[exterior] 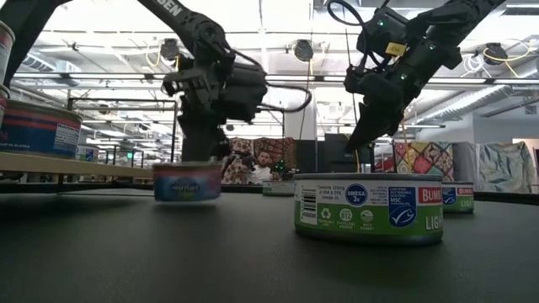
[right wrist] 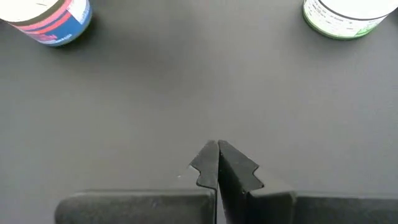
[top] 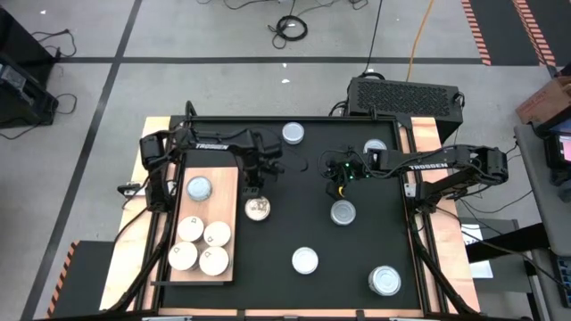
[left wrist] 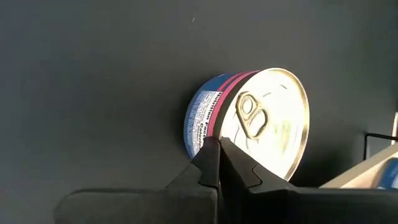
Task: Stack canned seafood by type on shelf
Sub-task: Stack the blue tuna can on top of the blue tuna can on the shelf
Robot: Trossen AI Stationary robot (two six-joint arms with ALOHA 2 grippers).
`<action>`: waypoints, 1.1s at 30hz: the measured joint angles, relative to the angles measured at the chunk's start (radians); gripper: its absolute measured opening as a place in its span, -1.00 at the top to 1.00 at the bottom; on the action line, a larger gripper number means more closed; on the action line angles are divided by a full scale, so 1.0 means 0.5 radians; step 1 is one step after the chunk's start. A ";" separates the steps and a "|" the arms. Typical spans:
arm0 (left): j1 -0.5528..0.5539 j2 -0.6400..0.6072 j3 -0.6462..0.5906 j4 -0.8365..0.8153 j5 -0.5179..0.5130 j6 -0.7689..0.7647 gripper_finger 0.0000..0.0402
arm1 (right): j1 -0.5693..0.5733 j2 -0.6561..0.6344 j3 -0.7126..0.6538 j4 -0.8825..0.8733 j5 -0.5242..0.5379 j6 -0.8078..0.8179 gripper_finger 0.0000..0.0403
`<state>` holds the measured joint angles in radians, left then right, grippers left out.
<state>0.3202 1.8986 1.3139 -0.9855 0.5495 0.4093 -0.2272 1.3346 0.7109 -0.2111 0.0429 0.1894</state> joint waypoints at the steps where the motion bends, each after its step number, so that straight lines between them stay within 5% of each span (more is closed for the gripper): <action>1: 0.000 -0.003 0.021 -0.014 0.003 0.001 1.00 | 0.000 0.000 0.000 -0.001 0.000 -0.001 1.00; 17: -0.011 -0.091 0.263 -0.391 0.154 0.086 1.00 | 0.000 0.000 0.000 -0.018 0.000 -0.006 1.00; 33: -0.057 -0.804 0.117 -0.433 0.085 -0.219 1.00 | 0.000 0.000 0.000 0.016 0.001 -0.007 1.00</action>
<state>0.2916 1.4965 1.3722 -1.2022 0.5922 0.2997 -0.2272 1.3346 0.7109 -0.2032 0.0433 0.1857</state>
